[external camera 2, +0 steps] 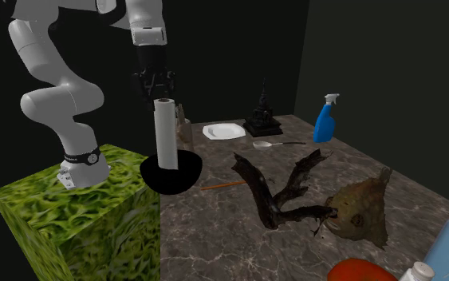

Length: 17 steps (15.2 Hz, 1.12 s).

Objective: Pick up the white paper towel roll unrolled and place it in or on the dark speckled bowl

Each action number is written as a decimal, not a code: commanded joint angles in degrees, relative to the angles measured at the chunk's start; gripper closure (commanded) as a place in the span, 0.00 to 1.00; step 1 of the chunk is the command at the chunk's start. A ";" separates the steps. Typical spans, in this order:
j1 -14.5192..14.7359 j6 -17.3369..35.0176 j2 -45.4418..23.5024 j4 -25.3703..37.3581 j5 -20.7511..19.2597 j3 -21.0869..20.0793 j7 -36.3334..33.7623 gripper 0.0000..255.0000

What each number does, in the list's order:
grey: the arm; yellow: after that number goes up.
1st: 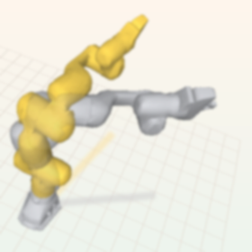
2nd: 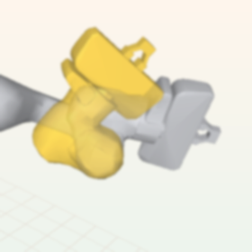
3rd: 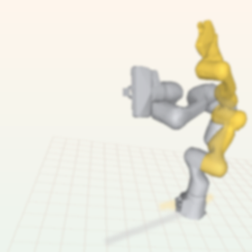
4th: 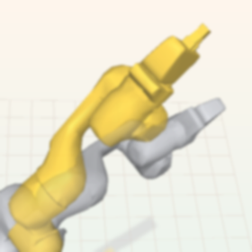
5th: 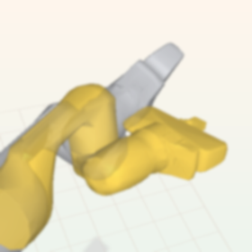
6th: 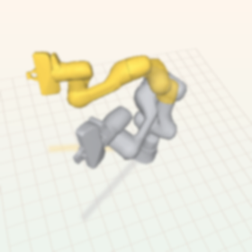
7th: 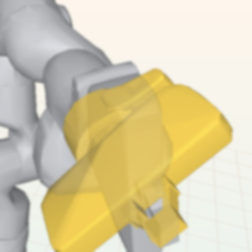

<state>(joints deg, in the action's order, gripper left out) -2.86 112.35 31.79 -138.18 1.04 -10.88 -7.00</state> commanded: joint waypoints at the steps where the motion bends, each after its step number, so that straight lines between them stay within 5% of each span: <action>1: 0.01 0.13 -0.01 -0.10 0.01 -0.01 -0.01 1.00; 5: 0.01 0.13 -0.01 -0.10 0.01 -0.01 -0.01 1.00; 6: 0.01 0.13 -0.01 -0.10 0.01 -0.01 -0.01 0.00; 11: 0.01 0.13 -0.01 -0.10 0.01 -0.01 -0.01 0.00; 17: 0.08 -7.40 1.07 6.36 0.04 0.20 0.07 0.00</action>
<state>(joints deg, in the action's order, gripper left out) -2.79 105.32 32.78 -132.06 1.07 -10.69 -6.94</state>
